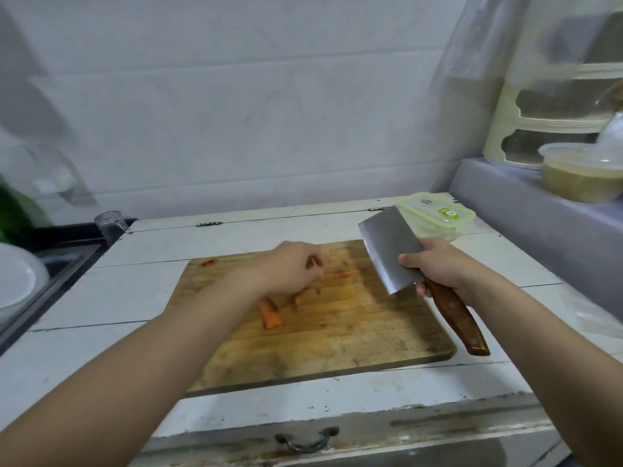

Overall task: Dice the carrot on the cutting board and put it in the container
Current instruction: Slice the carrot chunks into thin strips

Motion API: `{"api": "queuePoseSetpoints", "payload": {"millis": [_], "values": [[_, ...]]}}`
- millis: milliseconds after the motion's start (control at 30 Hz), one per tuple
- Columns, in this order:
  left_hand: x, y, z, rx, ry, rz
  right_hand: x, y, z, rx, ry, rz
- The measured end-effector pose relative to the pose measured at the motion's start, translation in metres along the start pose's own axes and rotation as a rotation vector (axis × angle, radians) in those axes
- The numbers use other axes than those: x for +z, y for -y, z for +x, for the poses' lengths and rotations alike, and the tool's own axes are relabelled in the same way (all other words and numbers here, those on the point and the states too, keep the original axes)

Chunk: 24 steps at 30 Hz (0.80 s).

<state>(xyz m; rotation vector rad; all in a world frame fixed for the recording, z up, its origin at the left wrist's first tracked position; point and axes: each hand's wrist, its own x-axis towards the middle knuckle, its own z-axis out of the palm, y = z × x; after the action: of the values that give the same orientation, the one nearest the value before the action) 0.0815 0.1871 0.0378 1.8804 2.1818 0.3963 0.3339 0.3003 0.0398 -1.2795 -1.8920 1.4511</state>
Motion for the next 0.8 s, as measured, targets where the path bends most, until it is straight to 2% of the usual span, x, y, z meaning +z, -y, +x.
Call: {"api": "queuePoseSetpoints", "payload": {"millis": [33,200,267,300,400,467,533,600,667,700,800], "values": [[0.006,-0.01,0.01,-0.029,-0.022,0.001,-0.001,0.0,-0.001,0.002,-0.011,0.003],[0.032,-0.052,0.047,-0.145,0.07,0.201,-0.01,0.002,-0.012,0.028,-0.022,0.022],[0.032,-0.067,0.05,-0.198,0.126,0.197,-0.015,0.003,-0.014,0.024,-0.031,0.007],[0.032,-0.073,0.05,-0.251,0.195,0.091,-0.016,0.003,-0.013,0.022,-0.037,-0.007],[0.03,-0.08,0.046,-0.423,0.381,-0.439,-0.014,0.006,-0.011,0.012,-0.04,-0.097],[0.025,-0.074,0.035,-0.472,0.279,-0.661,-0.011,0.009,-0.009,-0.005,-0.023,-0.212],[0.024,-0.061,0.017,-0.387,0.063,-0.687,-0.005,0.013,-0.01,0.002,0.012,-0.353],[0.035,-0.041,-0.003,-0.13,-0.12,-0.359,0.001,0.018,-0.01,0.019,0.053,-0.466],[0.054,-0.027,-0.018,0.162,-0.147,-0.025,0.009,0.024,-0.013,0.024,0.075,-0.546],[0.064,-0.023,-0.021,0.27,-0.144,0.054,0.013,0.027,-0.015,0.018,0.081,-0.567],[0.083,-0.018,-0.023,0.391,-0.185,0.072,0.026,0.036,-0.023,-0.02,0.114,-0.587]]}}
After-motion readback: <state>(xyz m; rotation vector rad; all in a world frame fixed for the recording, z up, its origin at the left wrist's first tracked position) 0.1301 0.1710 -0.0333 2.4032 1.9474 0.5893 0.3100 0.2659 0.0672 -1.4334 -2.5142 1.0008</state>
